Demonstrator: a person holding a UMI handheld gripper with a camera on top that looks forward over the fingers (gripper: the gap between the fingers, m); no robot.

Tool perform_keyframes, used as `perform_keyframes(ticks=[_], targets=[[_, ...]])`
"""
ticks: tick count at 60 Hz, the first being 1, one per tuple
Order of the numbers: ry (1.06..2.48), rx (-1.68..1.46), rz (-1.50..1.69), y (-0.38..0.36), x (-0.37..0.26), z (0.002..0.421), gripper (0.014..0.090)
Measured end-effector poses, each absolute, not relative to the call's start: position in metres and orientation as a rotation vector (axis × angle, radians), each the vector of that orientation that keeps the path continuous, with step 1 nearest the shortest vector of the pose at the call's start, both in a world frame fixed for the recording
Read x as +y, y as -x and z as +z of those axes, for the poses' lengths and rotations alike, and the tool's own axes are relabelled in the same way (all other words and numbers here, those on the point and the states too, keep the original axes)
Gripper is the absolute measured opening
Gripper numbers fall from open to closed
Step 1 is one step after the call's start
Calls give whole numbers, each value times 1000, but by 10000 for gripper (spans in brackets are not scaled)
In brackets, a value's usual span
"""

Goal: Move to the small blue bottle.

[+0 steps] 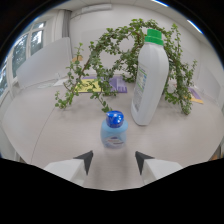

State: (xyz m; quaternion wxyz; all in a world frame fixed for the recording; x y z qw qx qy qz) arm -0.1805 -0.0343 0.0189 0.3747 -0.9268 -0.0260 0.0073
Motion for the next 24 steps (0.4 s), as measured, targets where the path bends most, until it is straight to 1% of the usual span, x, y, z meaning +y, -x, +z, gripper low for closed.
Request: perform_keyframes(ticks=[24], targets=[[2378,-53,18,183,-37,19,839]])
